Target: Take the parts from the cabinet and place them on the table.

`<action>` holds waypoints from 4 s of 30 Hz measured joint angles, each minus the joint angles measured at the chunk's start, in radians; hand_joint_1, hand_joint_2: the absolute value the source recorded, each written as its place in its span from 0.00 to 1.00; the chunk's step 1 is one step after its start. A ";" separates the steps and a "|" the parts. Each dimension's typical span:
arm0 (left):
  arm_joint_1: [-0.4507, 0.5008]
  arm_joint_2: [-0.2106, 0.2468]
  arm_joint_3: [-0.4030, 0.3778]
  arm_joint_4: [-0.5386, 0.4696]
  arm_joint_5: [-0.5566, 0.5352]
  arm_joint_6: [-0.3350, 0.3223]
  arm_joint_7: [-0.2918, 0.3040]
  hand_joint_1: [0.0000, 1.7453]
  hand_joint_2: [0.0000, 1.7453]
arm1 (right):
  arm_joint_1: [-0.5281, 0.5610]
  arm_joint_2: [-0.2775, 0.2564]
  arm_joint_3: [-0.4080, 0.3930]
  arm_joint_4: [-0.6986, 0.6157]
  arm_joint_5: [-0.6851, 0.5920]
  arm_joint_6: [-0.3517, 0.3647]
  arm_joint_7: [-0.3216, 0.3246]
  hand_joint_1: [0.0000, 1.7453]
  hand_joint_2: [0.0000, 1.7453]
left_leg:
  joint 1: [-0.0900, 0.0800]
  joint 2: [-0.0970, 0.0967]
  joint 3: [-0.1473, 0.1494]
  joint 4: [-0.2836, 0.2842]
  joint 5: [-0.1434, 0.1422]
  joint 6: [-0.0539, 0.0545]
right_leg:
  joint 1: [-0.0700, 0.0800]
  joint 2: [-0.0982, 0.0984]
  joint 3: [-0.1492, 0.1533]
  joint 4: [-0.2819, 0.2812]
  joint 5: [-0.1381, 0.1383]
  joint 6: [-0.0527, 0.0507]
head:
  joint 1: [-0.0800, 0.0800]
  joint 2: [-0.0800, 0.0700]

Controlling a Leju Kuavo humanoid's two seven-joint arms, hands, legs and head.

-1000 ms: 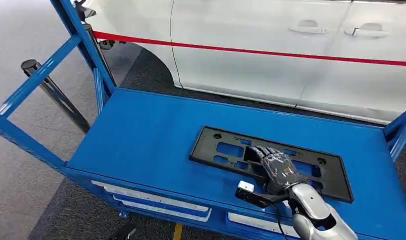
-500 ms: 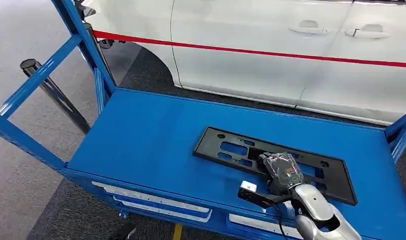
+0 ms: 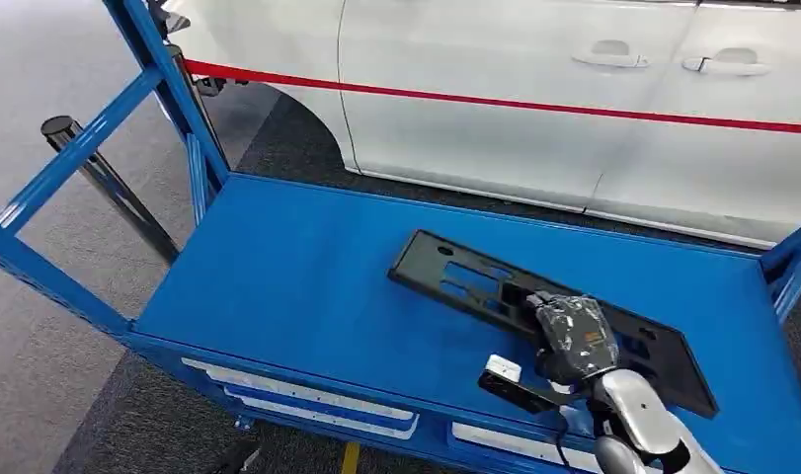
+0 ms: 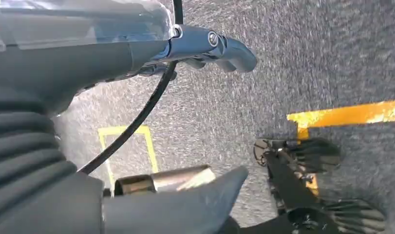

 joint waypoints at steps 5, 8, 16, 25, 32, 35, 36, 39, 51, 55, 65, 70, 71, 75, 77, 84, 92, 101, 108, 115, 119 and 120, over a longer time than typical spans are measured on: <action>0.004 0.000 0.000 0.000 -0.029 0.022 0.000 0.00 1.00 | 0.057 -0.055 -0.161 -0.201 0.005 -0.083 -0.043 1.00 1.00 | -0.002 0.000 -0.001 0.007 -0.004 0.006 | -0.003 0.001 0.000 -0.003 0.002 0.004 | 0.000 0.000; 0.005 0.000 0.000 0.000 -0.047 0.029 0.003 0.00 1.00 | 0.099 -0.090 -0.227 -0.279 0.054 -0.149 -0.079 1.00 1.00 | -0.003 0.000 -0.004 0.012 -0.007 0.011 | -0.004 0.001 0.000 -0.002 0.002 0.008 | 0.000 0.000; 0.006 -0.002 -0.001 0.000 -0.066 0.028 0.027 0.00 1.00 | 0.176 -0.151 -0.317 -0.354 0.101 -0.196 -0.106 1.00 1.00 | 0.010 0.011 0.008 -0.034 0.041 0.036 | -0.008 -0.001 -0.087 0.204 -0.120 0.041 | 0.002 0.000; 0.009 0.003 -0.004 0.000 -0.082 0.026 0.050 0.00 1.00 | 0.234 -0.186 -0.330 -0.357 0.117 -0.205 -0.114 1.00 1.00 | 0.016 0.002 -0.037 0.048 0.001 -0.009 | -0.022 -0.003 0.004 0.046 -0.042 0.035 | 0.004 0.000; 0.011 0.003 -0.008 0.000 -0.088 0.026 0.052 0.00 1.00 | 0.259 -0.204 -0.335 -0.375 0.114 -0.204 -0.113 1.00 1.00 | 0.020 0.006 -0.150 0.323 -0.172 -0.023 | -0.012 -0.011 -0.030 0.040 -0.018 -0.008 | 0.004 0.000; 0.012 0.003 -0.008 0.000 -0.093 0.025 0.052 0.00 1.00 | 0.275 -0.213 -0.339 -0.377 0.112 -0.204 -0.109 1.00 1.00 | 0.010 0.006 -0.095 0.250 -0.103 -0.001 | 0.003 -0.012 -0.042 0.040 -0.004 -0.012 | 0.004 0.000; 0.011 0.003 -0.009 0.000 -0.097 0.024 0.052 0.00 1.00 | 0.279 -0.218 -0.341 -0.383 0.111 -0.204 -0.107 1.00 1.00 | 0.002 0.005 -0.040 0.154 -0.059 0.017 | 0.008 -0.011 -0.046 0.040 0.002 -0.014 | 0.004 0.000; 0.010 0.006 -0.010 0.000 -0.098 0.023 0.051 0.00 1.00 | 0.289 -0.227 -0.350 -0.395 0.110 -0.204 -0.106 1.00 1.00 | -0.014 0.017 0.018 0.032 -0.035 0.041 | 0.004 -0.014 -0.050 0.033 0.024 -0.002 | 0.005 0.000; 0.011 0.000 -0.010 0.000 -0.101 0.012 0.051 0.00 1.00 | 0.362 -0.259 -0.386 -0.438 0.110 -0.206 -0.092 1.00 1.00 | 0.002 0.023 -0.115 0.024 0.088 0.036 | -0.027 -0.011 -0.019 0.198 -0.065 0.066 | 0.005 0.000; 0.010 0.002 -0.010 0.000 -0.101 0.011 0.051 0.00 1.00 | 0.381 -0.269 -0.399 -0.455 0.112 -0.206 -0.089 1.00 1.00 | -0.001 0.019 -0.151 0.064 0.098 0.012 | -0.020 -0.007 0.084 0.022 -0.098 0.045 | 0.002 0.000; 0.017 0.055 -0.006 0.001 -0.072 -0.028 0.049 0.00 1.00 | 0.247 -0.117 -0.273 -0.422 0.243 -0.130 -0.029 1.00 1.00 | 0.006 0.014 -0.213 0.333 -0.058 -0.022 | -0.011 -0.008 -0.021 0.024 -0.013 -0.015 | 0.001 0.000; 0.020 0.072 -0.005 0.001 -0.064 -0.027 0.051 0.00 1.00 | 0.170 -0.066 -0.213 -0.398 0.244 -0.123 -0.013 1.00 1.00 | -0.010 0.011 -0.009 0.016 -0.001 0.007 | -0.008 -0.016 -0.044 0.017 0.026 0.003 | 0.002 0.000; 0.021 0.073 -0.004 0.001 -0.064 -0.026 0.051 0.00 1.00 | 0.165 -0.063 -0.204 -0.394 0.244 -0.123 -0.013 1.00 1.00 | -0.015 0.010 -0.015 0.015 0.011 0.010 | -0.012 -0.019 -0.043 0.010 0.036 0.009 | 0.002 0.000; 0.021 0.077 0.000 0.002 -0.064 -0.025 0.048 0.00 1.00 | 0.150 -0.058 -0.180 -0.384 0.241 -0.117 -0.003 1.00 1.00 | -0.002 0.021 -0.036 -0.030 0.070 0.035 | -0.007 -0.012 -0.073 0.047 -0.034 0.025 | 0.003 0.000; 0.023 0.076 0.000 0.002 -0.066 -0.025 0.044 0.00 1.00 | 0.141 -0.057 -0.171 -0.380 0.241 -0.106 0.007 1.00 1.00 | -0.002 0.023 -0.064 -0.022 0.084 0.035 | -0.011 -0.011 -0.104 0.192 -0.142 0.033 | 0.004 0.000; 0.022 0.066 -0.001 0.002 -0.087 -0.027 0.045 0.00 1.00 | 0.123 -0.057 -0.149 -0.376 0.242 -0.078 0.031 1.00 1.00 | -0.002 0.021 -0.169 0.066 0.103 0.015 | -0.011 -0.011 0.093 0.030 -0.113 0.043 | 0.004 0.000; 0.031 0.058 -0.005 0.008 -0.100 -0.033 0.048 0.00 1.00 | 0.125 -0.060 -0.144 -0.388 0.244 -0.072 0.046 1.00 1.00 | 0.007 0.015 -0.231 0.230 -0.055 -0.033 | -0.018 -0.013 0.019 0.019 -0.040 -0.017 | -0.001 0.000; 0.031 0.056 -0.009 0.008 -0.109 -0.032 0.025 0.00 1.00 | 0.147 -0.081 -0.152 -0.418 0.253 -0.070 0.060 1.00 1.00 | 0.001 0.005 0.025 0.016 -0.023 -0.016 | -0.017 -0.014 -0.059 0.018 0.052 0.015 | 0.000 0.000; 0.034 0.045 -0.010 0.011 -0.109 -0.018 0.016 0.00 1.00 | 0.167 -0.098 -0.165 -0.425 0.253 -0.072 0.060 1.00 1.00 | 0.002 0.021 -0.070 0.005 0.071 0.031 | -0.019 -0.010 -0.122 0.233 -0.167 0.038 | 0.001 0.000; 0.034 0.032 -0.010 0.013 -0.108 -0.008 0.011 0.00 1.00 | 0.171 -0.100 -0.174 -0.432 0.254 -0.072 0.060 1.00 1.00 | -0.007 0.019 -0.198 0.063 0.136 0.014 | -0.008 -0.011 0.157 0.000 -0.141 0.022 | 0.001 0.000; 0.040 0.029 -0.010 0.026 -0.108 -0.004 0.011 0.00 1.00 | 0.173 -0.103 -0.181 -0.436 0.258 -0.071 0.060 1.00 1.00 | -0.007 0.016 -0.206 0.043 0.182 -0.009 | -0.015 -0.014 0.123 -0.012 -0.107 -0.004 | 0.001 0.000; 0.042 0.027 -0.011 0.027 -0.107 -0.003 0.011 0.00 1.00 | 0.171 -0.103 -0.181 -0.436 0.259 -0.069 0.060 1.00 1.00 | -0.002 0.014 -0.219 0.057 0.144 -0.014 | -0.016 -0.019 0.109 -0.011 -0.090 -0.012 | 0.000 0.000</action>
